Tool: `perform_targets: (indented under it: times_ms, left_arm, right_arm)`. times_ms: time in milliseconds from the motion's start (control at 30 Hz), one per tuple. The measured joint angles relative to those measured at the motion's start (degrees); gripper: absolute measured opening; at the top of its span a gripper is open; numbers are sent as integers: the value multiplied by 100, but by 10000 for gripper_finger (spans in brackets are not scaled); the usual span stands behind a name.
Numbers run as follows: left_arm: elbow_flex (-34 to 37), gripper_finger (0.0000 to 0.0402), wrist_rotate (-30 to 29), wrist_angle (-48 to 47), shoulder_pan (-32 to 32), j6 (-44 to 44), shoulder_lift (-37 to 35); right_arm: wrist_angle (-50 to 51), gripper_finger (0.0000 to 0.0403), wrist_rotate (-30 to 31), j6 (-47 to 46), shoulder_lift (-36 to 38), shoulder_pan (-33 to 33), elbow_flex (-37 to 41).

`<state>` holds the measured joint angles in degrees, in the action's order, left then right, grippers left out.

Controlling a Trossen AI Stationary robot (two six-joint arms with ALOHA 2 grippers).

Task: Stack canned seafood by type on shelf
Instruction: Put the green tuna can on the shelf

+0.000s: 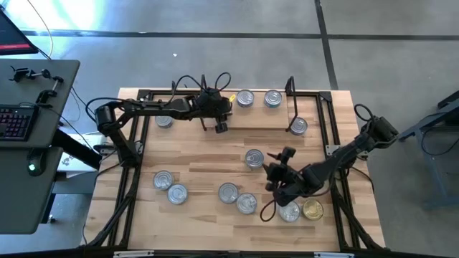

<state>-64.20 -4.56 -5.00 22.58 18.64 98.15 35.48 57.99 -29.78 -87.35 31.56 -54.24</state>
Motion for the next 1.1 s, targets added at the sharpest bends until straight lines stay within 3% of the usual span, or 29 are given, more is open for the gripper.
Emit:
perform_targets:
  times_ms: [267, 500, 667, 900, 1100]
  left_arm:
    - [-2, 5, 172, -559, 218, -53, 100]
    - [-37, 5, 134, -348, 404, 98, 468]
    - [-30, 1, -426, -332, 420, 251, 538]
    - [33, 1, -937, -428, 293, 256, 162]
    - [1, 0, -961, -99, -127, 180, -327]
  right_arm:
    - [-33, 210, -17, 0, 0, -133, 1]
    - [-59, 210, -93, 4, -2, -132, 2]
    - [-59, 210, -100, 9, -2, -132, 2]
    - [-59, 210, -98, 20, -2, -132, 2]
    - [-56, 210, -98, 22, -2, -132, 2]
